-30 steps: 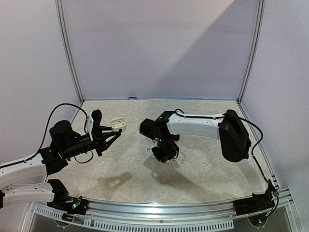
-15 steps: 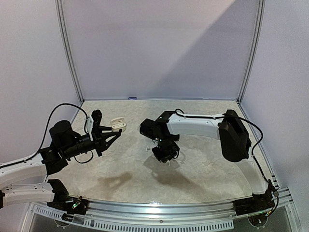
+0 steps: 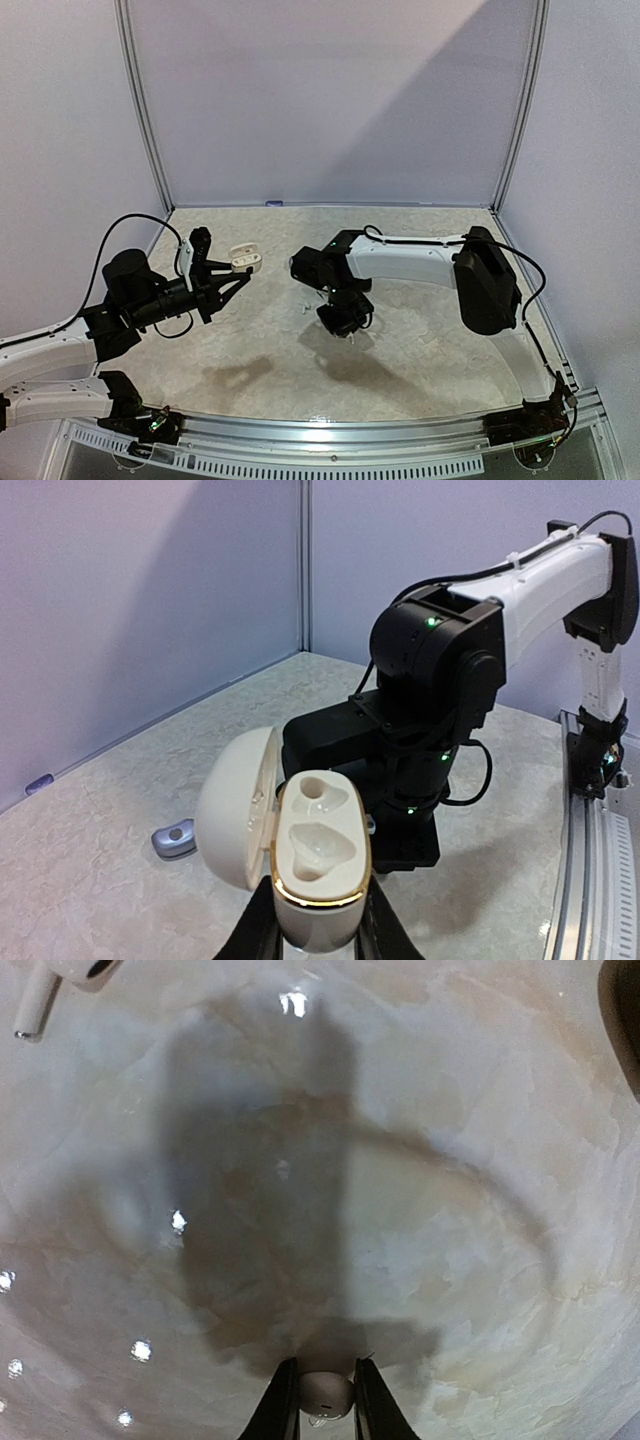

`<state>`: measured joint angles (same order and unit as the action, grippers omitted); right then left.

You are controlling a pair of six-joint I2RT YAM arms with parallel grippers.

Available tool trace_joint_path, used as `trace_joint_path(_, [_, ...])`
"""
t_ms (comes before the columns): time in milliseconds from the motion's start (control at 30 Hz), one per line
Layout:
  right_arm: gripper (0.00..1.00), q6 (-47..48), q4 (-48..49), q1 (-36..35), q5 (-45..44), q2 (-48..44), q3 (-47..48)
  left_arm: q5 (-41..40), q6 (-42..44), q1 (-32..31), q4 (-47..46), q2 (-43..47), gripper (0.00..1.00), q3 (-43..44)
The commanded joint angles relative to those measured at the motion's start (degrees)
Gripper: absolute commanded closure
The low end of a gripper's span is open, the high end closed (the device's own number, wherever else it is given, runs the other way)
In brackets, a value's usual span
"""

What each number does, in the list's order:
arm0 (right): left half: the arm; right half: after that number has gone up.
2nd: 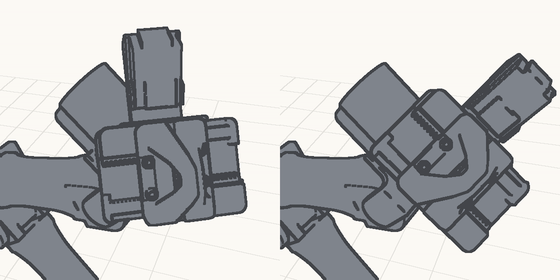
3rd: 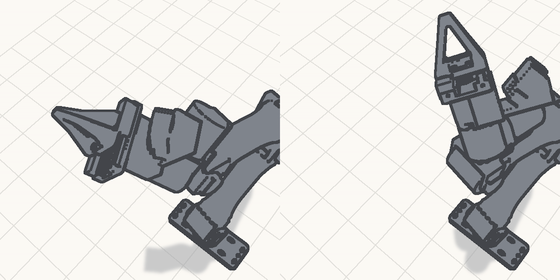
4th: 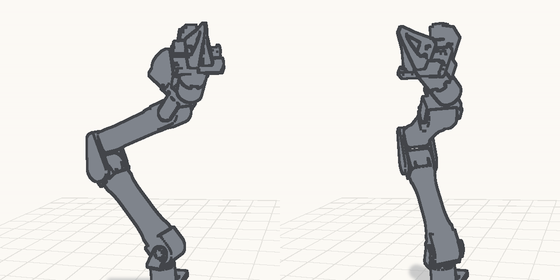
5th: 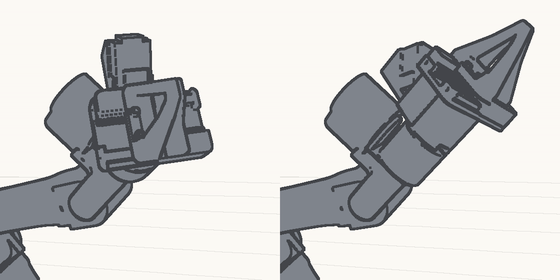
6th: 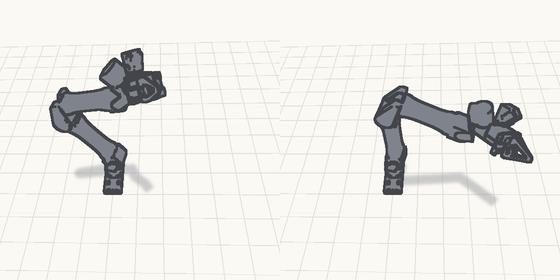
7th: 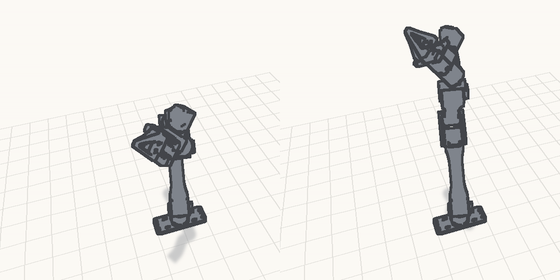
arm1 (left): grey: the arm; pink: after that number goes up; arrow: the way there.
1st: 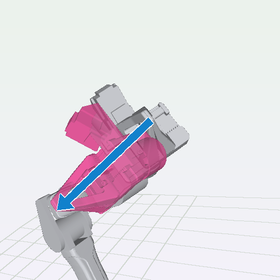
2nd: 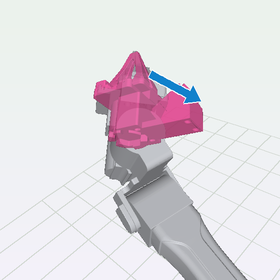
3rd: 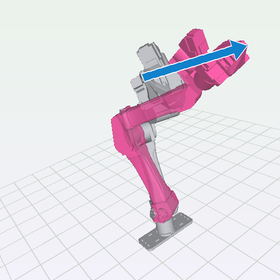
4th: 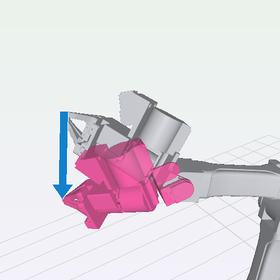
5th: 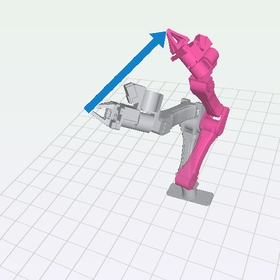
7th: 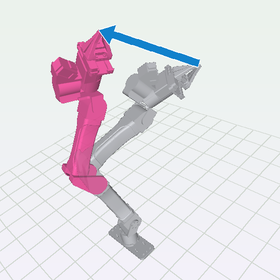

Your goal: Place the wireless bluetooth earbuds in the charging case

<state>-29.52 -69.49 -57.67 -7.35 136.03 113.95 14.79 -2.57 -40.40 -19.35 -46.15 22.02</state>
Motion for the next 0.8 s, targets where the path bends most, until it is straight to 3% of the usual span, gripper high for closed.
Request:
trace_joint_path(0, [0.91,-0.99,1.89,0.39,-4.05,-6.06,-1.23,-0.07,0.48,-1.08,-0.20,0.50,1.00,-0.41])
trace_joint_path(167, [0.95,4.42,16.10,-3.26,-14.98,-18.79,-4.85,-0.32,0.85,-1.08,-1.52,1.54,1.00,-0.64])
trace_joint_path(300, [1.00,16.94,42.44,-8.87,-18.42,-30.54,-15.92,1.76,2.40,-1.08,-3.75,2.36,1.00,-1.16])
trace_joint_path(433, [1.00,27.83,67.20,-12.10,-14.07,-37.44,-26.01,2.20,4.96,-1.16,-6.41,2.31,1.00,-1.52])
trace_joint_path(567, [1.00,32.96,77.33,-13.36,-7.59,-36.99,-25.91,2.01,9.85,-1.17,-8.80,1.87,1.00,-1.71])
trace_joint_path(767, [1.00,37.95,83.28,-13.69,-0.13,-34.76,-25.62,2.73,12.79,-1.17,-10.09,1.99,1.00,-1.72])
